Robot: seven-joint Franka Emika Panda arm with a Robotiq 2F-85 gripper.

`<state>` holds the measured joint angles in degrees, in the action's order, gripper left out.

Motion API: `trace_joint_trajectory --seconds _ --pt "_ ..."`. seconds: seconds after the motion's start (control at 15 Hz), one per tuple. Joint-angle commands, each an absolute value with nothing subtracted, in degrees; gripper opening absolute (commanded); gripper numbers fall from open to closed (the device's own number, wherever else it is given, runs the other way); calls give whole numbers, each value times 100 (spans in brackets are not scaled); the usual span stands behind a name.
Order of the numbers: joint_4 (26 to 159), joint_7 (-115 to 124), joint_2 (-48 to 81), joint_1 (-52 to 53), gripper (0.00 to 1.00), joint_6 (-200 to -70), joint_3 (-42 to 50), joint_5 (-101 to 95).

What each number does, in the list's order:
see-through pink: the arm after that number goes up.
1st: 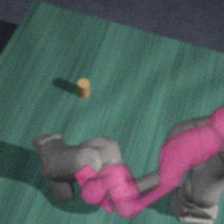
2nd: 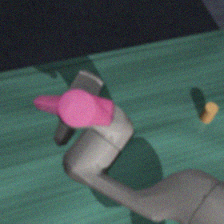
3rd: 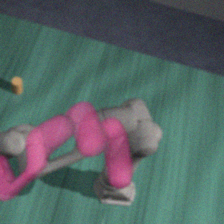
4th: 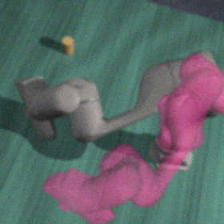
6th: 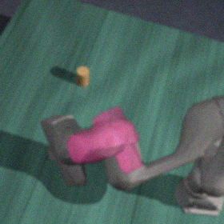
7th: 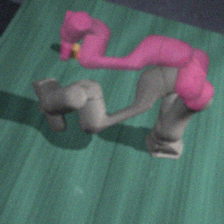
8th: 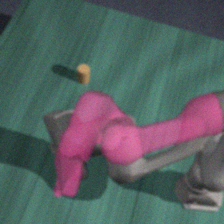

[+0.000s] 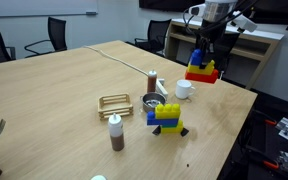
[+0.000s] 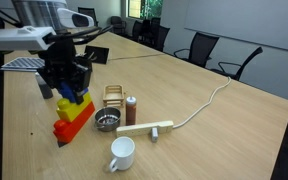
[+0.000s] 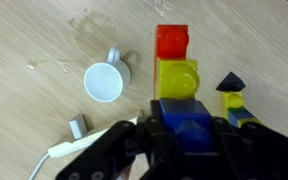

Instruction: Put the stack of Lego's on the right on the stack of Lego's on the left

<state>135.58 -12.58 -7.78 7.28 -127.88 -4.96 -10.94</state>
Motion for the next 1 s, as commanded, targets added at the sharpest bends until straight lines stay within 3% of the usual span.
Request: trace_joint_trajectory --seconds 0.0,0.93 --pt "12988 -1635 -457 829 11 -12203 -580 -714" --pt "11014 -1501 990 1077 11 -11160 -1059 -529"
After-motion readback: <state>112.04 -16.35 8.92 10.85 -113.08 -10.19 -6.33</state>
